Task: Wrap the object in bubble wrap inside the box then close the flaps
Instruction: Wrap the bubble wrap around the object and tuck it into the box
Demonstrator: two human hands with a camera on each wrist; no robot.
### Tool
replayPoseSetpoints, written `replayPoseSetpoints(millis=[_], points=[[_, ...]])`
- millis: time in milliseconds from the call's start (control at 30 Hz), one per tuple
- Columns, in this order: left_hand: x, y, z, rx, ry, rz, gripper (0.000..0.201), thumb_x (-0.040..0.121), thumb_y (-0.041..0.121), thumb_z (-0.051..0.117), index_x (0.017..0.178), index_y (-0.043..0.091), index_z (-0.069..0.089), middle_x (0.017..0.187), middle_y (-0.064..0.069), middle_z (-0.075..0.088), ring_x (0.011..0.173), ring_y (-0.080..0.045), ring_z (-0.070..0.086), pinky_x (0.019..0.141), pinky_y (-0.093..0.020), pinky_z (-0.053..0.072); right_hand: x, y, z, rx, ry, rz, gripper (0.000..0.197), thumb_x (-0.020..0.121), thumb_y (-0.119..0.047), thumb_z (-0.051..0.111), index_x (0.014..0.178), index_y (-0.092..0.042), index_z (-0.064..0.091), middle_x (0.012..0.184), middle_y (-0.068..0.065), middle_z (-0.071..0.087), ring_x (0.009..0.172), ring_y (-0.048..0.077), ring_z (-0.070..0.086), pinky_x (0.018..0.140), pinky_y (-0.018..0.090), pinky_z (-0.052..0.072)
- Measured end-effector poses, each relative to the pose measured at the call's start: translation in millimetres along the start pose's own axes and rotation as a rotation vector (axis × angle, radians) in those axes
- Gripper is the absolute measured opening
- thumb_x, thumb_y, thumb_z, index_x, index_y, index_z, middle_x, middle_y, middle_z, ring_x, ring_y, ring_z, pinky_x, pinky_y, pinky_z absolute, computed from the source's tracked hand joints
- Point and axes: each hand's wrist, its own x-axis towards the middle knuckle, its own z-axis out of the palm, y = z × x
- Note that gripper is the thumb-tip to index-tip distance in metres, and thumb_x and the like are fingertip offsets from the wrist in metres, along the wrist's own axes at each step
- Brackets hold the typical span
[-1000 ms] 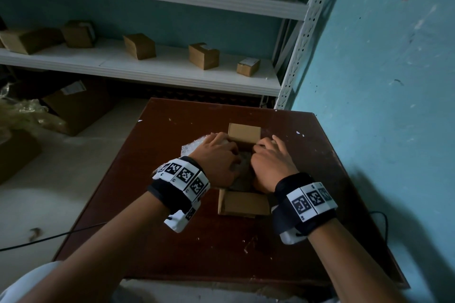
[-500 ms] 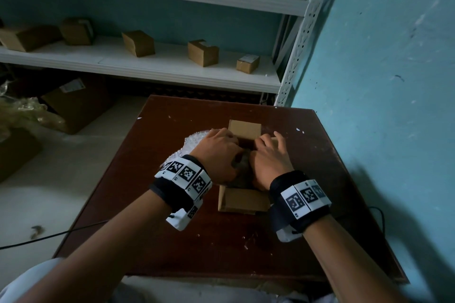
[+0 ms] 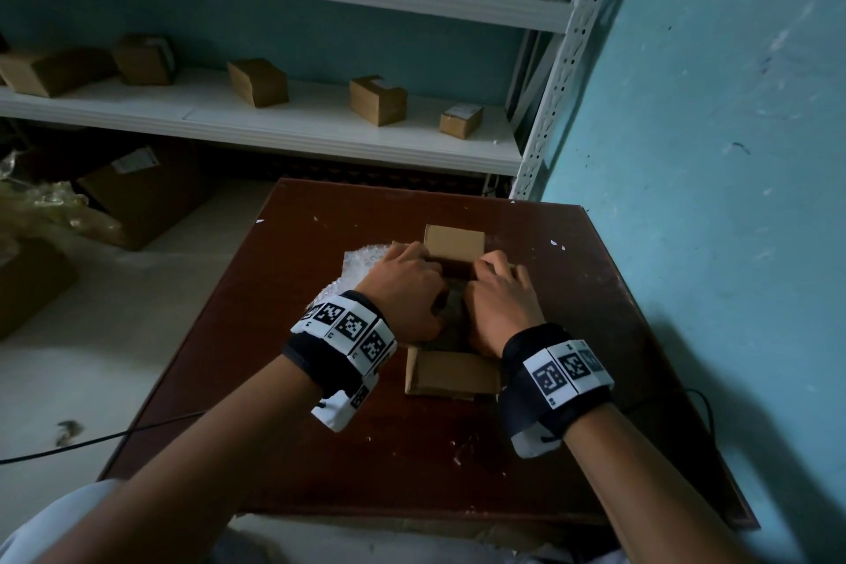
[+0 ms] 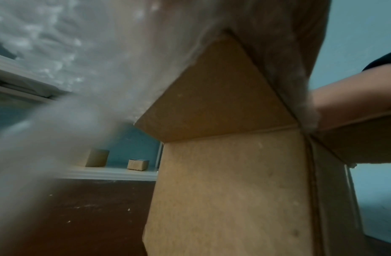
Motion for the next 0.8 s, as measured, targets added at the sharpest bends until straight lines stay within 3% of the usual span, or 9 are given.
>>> replayPoseSetpoints(millis=[500, 800], points=[[0.3, -1.3, 1.2, -0.012, 0.026, -0.029, 0.031, 0.086, 0.043, 0.055, 0.109, 0.025, 0.064, 0.115, 0.008, 0.059, 0.120, -0.018, 0.040, 0.108, -0.037, 0.027, 7.2, -1.4, 4.0, 0.003, 0.032, 0.012, 0.028, 0.095, -0.024, 0.048, 0.118, -0.017, 0.061, 0.144, 0.004, 0.039, 0.139, 0.026, 0.017, 0.111, 0.046, 0.019], [1.5, 1.4, -1.2, -0.004, 0.081, -0.052, 0.023, 0.086, 0.036, 0.055, 0.102, 0.022, 0.065, 0.108, 0.005, 0.059, 0.112, -0.017, 0.043, 0.102, -0.034, 0.031, 6.8, 0.1, 3.2, 0.050, 0.028, -0.009, 0.032, 0.097, -0.028, 0.047, 0.124, -0.016, 0.057, 0.146, 0.004, 0.035, 0.140, 0.024, 0.018, 0.116, 0.044, 0.015]])
